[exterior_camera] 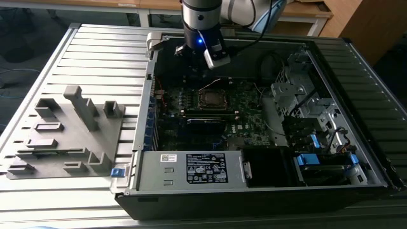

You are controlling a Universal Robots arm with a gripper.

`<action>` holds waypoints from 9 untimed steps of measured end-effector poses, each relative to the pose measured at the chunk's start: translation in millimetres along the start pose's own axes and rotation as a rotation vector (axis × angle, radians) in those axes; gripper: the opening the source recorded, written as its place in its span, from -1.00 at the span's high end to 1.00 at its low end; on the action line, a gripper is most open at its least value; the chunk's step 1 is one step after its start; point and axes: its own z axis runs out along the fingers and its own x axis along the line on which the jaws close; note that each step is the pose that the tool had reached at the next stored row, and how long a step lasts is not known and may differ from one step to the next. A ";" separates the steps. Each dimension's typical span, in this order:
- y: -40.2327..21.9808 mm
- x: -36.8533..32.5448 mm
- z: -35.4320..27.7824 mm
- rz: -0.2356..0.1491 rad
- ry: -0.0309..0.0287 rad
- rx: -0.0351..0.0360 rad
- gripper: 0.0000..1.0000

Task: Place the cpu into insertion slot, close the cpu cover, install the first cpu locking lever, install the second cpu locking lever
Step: 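Install the first cpu locking lever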

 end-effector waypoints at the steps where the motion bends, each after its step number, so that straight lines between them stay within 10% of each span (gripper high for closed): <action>1: 0.0 0.0 0.3 -0.002 -0.0104 -0.0012 0.79; 9: -0.2 0.0 1.7 0.064 -0.0305 0.0016 0.79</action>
